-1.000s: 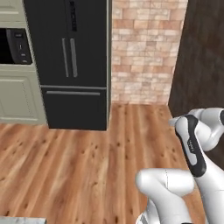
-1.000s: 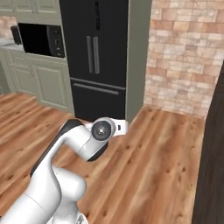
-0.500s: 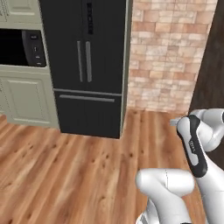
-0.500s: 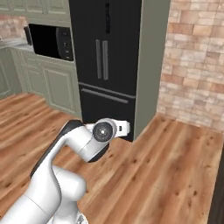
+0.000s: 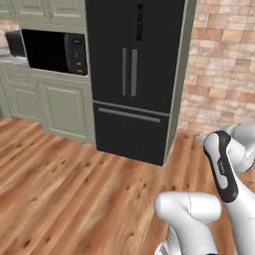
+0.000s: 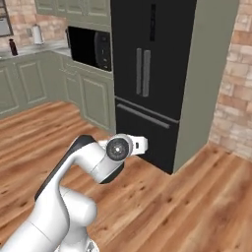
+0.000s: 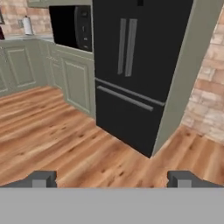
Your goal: There is a wine glass and glass cup on the dining counter. Place the wine bottle next to the wine glass and the juice bottle next to the glass cup.
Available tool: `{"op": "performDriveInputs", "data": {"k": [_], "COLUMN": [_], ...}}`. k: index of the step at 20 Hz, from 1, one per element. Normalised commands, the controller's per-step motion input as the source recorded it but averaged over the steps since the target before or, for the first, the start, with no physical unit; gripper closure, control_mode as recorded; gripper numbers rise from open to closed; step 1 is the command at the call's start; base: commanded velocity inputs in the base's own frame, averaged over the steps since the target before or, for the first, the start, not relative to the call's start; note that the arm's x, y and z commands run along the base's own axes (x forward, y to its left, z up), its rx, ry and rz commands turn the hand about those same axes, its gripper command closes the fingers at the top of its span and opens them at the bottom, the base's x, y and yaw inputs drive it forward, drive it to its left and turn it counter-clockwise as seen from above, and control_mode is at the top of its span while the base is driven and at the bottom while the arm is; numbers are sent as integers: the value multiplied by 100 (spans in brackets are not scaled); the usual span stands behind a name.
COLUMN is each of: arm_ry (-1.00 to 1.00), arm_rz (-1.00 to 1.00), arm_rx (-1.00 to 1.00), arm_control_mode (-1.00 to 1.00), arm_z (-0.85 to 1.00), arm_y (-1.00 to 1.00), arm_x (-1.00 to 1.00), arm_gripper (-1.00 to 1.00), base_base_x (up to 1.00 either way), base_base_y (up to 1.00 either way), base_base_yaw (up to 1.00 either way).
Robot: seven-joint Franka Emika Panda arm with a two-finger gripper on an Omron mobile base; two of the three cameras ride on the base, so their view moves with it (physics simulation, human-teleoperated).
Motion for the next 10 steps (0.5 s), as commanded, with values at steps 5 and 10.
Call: {"op": "performDriveInputs", "data": {"k": [5, 10], "arm_ry": [0, 0], "arm_rz": [0, 0], "arm_rx": [0, 0], "arm_control_mode": [100, 100], "arm_z": [0, 0], "arm_y": [0, 0], "arm_x": [0, 0], "arm_gripper": [-100, -100], "base_base_x": [51, 51], "base_base_y": [2, 7], "base_base_yaw": [39, 36]}}
